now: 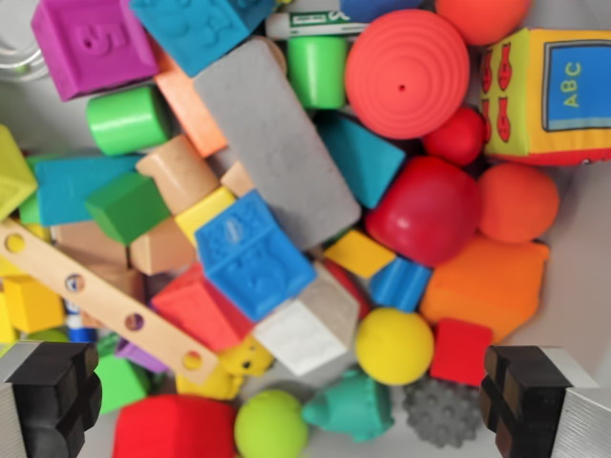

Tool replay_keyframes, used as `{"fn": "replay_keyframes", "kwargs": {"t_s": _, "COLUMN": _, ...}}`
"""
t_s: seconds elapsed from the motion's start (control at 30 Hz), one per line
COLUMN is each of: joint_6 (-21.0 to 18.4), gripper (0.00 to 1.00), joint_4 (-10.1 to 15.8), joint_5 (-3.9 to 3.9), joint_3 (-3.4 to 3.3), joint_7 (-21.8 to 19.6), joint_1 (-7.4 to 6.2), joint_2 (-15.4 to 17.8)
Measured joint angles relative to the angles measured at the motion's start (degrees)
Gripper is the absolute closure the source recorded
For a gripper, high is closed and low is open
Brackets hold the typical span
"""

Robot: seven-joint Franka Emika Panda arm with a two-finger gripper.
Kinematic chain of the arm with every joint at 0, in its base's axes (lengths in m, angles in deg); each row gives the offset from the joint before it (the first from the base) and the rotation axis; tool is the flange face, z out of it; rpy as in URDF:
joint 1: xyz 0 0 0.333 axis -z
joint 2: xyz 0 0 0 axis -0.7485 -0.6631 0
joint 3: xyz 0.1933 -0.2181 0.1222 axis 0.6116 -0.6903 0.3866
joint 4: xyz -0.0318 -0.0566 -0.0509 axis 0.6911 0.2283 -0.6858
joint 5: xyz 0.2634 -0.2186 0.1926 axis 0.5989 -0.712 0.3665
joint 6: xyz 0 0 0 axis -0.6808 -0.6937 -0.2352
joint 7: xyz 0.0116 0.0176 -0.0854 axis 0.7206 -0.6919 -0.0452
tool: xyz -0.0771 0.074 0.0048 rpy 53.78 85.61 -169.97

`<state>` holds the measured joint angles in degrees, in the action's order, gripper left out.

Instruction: Pick an object from the bin

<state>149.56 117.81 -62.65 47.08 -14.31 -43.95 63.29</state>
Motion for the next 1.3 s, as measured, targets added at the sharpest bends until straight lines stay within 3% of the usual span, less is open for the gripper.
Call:
{"fn": "replay_keyframes", "kwargs": {"t_s": 0.8, "joint_6": 3.41, "gripper": 0.0, "joint_4": 5.62, "joint_5": 0.28, "joint_3": -1.24, "joint_7": 14.73, "joint_1": 1.48, "joint_2": 2.01}}
{"fn": "replay_keyframes", "kwargs": {"t_s": 1.3, "joint_6": 5.99, "gripper": 0.0, "joint_4": 9.65, "joint_5": 0.44, "joint_3": -2.51, "joint_7": 26.44, "joint_1": 2.47, "joint_2": 3.25}}
